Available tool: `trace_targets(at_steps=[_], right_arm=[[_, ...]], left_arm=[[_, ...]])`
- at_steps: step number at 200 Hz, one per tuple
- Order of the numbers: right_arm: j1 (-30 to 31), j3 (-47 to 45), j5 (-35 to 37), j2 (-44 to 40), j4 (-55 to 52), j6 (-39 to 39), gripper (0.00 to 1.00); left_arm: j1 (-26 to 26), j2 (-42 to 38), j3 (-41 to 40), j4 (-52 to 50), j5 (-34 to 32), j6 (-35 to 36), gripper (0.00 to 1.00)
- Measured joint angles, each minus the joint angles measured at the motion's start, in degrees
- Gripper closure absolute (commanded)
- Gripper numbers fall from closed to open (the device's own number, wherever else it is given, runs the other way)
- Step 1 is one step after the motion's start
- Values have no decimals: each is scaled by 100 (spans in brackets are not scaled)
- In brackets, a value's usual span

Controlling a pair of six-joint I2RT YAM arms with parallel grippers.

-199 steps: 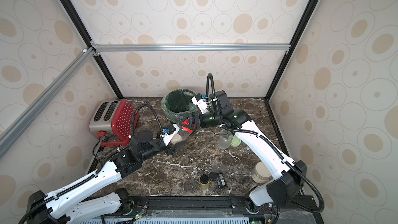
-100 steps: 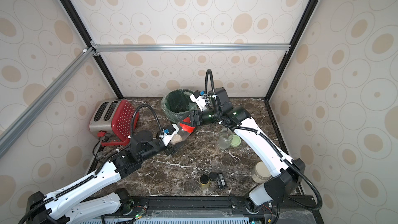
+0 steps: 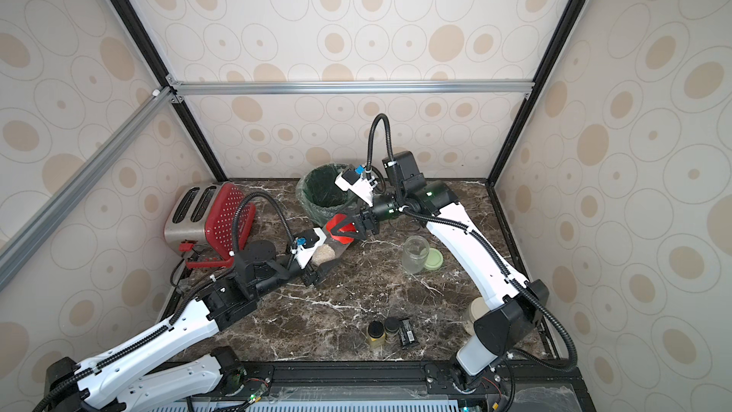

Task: Empty expired oatmeal from jars
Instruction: Unscrew the lid from the jar.

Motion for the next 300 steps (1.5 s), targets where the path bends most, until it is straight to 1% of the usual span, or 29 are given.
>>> trace_targets(at_steps=[16,25,39,58,97,119,141,198,235,300], right_arm=[[-2,391,-94,210,-219,-175,4],[-2,557,-63,293,-326,-170,3],[-4,726,66,350,-479,59,3],[-7,800,402,328,-538,723,3],[-7,892,1495,192,-629,2302,1],[-7,1211,1993,186,-807,2896,1],[-7,1410,2249,149,-986,3272,1],[-7,1335,2280,122,-1233,3681,1],[-7,1311,2184,160,-1287,3757,0],[35,1311,2000,382,-1316,3779,1]], left_arm=[[-4,-20,-2,15,-2,-9,55],[-4,-31,-2,20,-9,-9,55],[-4,-68,-26,70,-44,-11,55],[-4,-129,-94,179,-98,-9,55],[-4,-170,-321,391,-313,13,55],[-4,-170,-426,492,-400,44,55],[-4,-170,-522,627,-472,87,55],[-4,-170,-553,763,-562,173,55],[-4,-170,-575,793,-566,223,55],[-4,-170,-579,789,-562,236,55]])
